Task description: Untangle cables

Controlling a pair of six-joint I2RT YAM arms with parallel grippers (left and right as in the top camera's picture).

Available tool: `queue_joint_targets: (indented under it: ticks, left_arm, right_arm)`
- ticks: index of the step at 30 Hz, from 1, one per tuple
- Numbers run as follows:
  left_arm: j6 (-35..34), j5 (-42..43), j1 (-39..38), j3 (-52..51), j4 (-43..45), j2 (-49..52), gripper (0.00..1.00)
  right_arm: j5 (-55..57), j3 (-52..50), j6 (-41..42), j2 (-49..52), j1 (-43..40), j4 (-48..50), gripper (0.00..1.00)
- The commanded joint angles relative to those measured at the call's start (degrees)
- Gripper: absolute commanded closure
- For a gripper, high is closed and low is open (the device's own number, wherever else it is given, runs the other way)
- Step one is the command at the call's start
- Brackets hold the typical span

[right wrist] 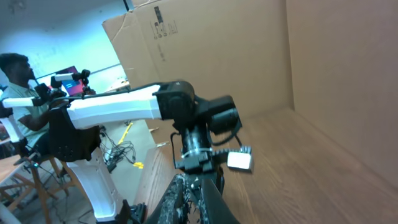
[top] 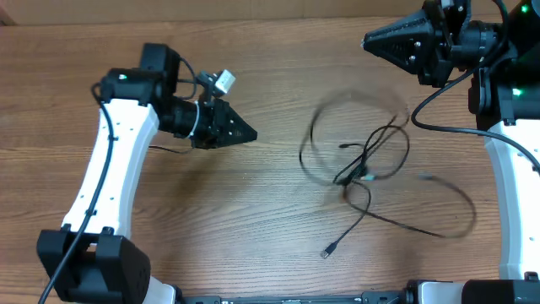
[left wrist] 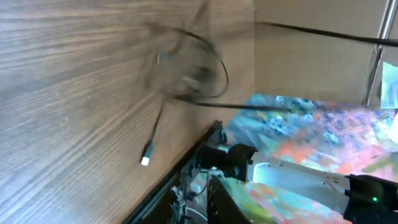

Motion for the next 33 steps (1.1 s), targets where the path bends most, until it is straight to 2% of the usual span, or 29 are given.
queue_joint_targets:
  ticks: [1, 4, 8, 11, 16, 19, 20, 22, 26, 28, 33]
  left_arm:
    - [2.16, 2.78, -1.81, 0.0, 1.6, -0.46, 0.85]
    - [4.96, 2.78, -3.56, -0.02, 3.21, -0.48, 0.84]
    - [5.44, 2.73, -5.35, 0.0, 4.26, -0.48, 0.83]
    - [5.6, 2.69, -6.05, 0.0, 4.44, -0.48, 0.83]
    - [7.89, 2.69, -6.05, 0.0, 4.35, -0.48, 0.83]
    - [8.41, 2.49, -6.08, 0.0, 5.18, -0.48, 0.82]
    - [8.41, 2.27, -6.08, 0.0, 5.77, -0.48, 0.82]
    - [8.39, 2.29, -6.1, 0.0, 6.93, -0.48, 0.81]
    - [8.41, 0.98, -6.12, -0.02, 7.5, -0.48, 0.8]
    - [8.41, 0.59, -6.25, -0.02, 7.13, -0.48, 0.8]
    - [8.39, 0.59, -7.26, -0.02, 6.97, -0.48, 0.79]
  right_arm:
    - [1.07, 0.61, -1.27, -0.17, 0.11, -0.44, 0.94]
    - [4.42, 0.61, -2.23, 0.46, 0.11, -3.89, 0.94]
    - [6.6, 0.61, -6.34, 1.49, 0.11, -8.68, 0.94]
    - [14.73, 0.61, -10.14, 1.84, 0.09, -16.7, 0.93]
    - [42.84, 0.61, -30.08, 1.86, 0.76, -41.62, 0.94]
    - [61.92, 0.61, -37.81, 2.05, 2.01, -50.93, 0.95]
    - [66.47, 0.61, -39.08, 2.05, 2.21, -52.7, 0.9]
    - [71.76, 0.57, -39.1, 2.08, 2.43, -53.79, 0.74]
    - [72.13, 0.57, -35.19, 2.21, 2.19, -54.05, 0.31]
    - [73.02, 0.57, -30.73, 2.69, 2.21, -54.07, 0.27]
    - [75.69, -1.07, -17.66, 4.09, 2.43, -54.75, 0.26]
